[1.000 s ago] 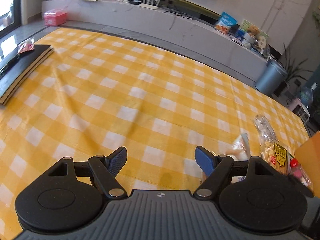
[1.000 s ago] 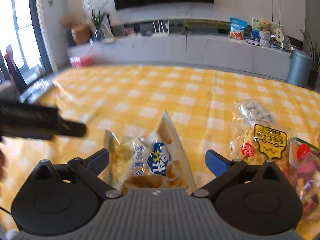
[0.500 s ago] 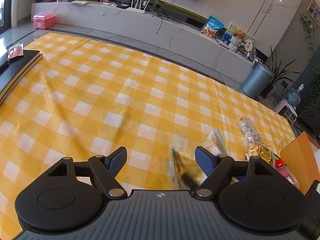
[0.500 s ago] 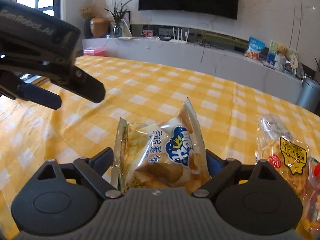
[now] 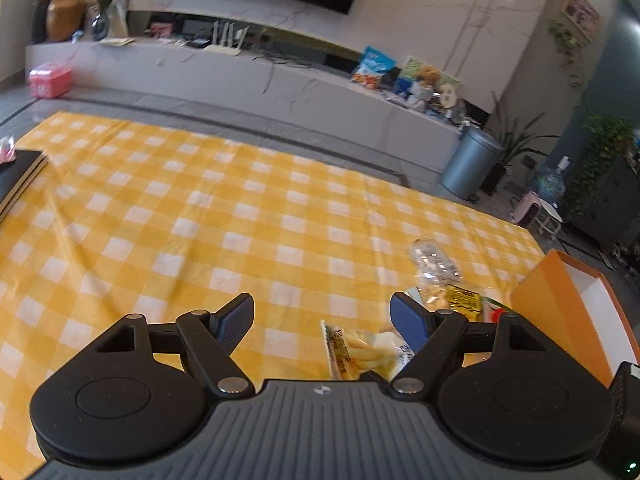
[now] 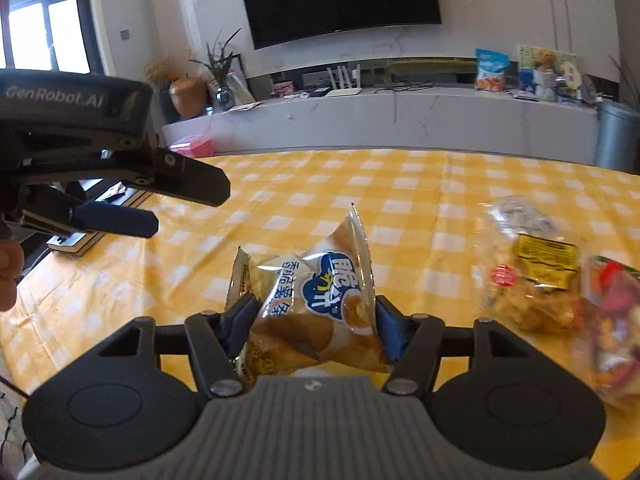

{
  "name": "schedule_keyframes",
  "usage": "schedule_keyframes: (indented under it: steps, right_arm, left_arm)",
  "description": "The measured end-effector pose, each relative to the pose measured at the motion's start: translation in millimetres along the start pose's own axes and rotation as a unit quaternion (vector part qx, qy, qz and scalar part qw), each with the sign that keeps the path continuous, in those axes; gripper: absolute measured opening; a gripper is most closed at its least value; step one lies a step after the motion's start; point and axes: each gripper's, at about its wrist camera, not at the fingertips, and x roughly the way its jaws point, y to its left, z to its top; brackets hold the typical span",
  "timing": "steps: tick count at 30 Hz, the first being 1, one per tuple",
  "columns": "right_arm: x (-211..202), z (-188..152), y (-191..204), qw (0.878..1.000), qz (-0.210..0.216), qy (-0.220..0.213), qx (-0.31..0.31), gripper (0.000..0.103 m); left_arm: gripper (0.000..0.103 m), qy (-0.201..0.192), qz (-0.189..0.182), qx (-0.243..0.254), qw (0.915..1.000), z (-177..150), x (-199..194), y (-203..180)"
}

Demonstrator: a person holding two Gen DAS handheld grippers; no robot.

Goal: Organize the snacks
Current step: 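Grasp the mixed dried-fruit chips bag with the left gripper while the right gripper holds the puffed bag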

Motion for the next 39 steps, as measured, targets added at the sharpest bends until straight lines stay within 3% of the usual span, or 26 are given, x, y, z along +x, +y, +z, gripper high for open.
schedule_keyframes:
  steps: [3,8,13,18,23,27,33,39]
  right_arm:
    - [-23,3,-7,1.000,-0.027,0.002,0.001,0.062]
    - [-60,-8,-26,0.996,-0.079,0.007,0.035,0.062]
    - [-97,-24,-52,0.990,-0.118,0.018,0.079,0.062]
    - [-110,-41,-80,0.981,-0.143,0.032,0.129,0.062]
    - [-104,-46,-99,0.973,-0.142,0.050,0.176,0.062]
    - [-94,-51,-101,0.970,-0.136,0.074,0.186,0.062]
    - [-92,-52,-102,0.970,-0.132,0.081,0.187,0.062]
    - [-87,-52,-112,0.966,-0.136,0.087,0.204,0.062]
  left_arm:
    - [0.091,-0.003,-0.013,0.002,0.9999,-1,-2,-15]
    - [0.091,-0.024,-0.044,0.064,0.9966,-6,-1,-54]
    - [0.092,0.008,-0.064,0.108,0.9921,-13,17,-96]
    - [0.092,0.043,-0.081,0.175,0.9802,-32,35,-139]
    - [0.092,0.088,-0.078,0.212,0.9702,-45,63,-167]
    - [0.091,0.130,-0.090,0.214,0.9639,-51,88,-181]
    - [0.092,0.157,-0.103,0.225,0.9562,-52,111,-205]
    - [0.092,0.200,-0.083,0.275,0.9369,-50,132,-237]
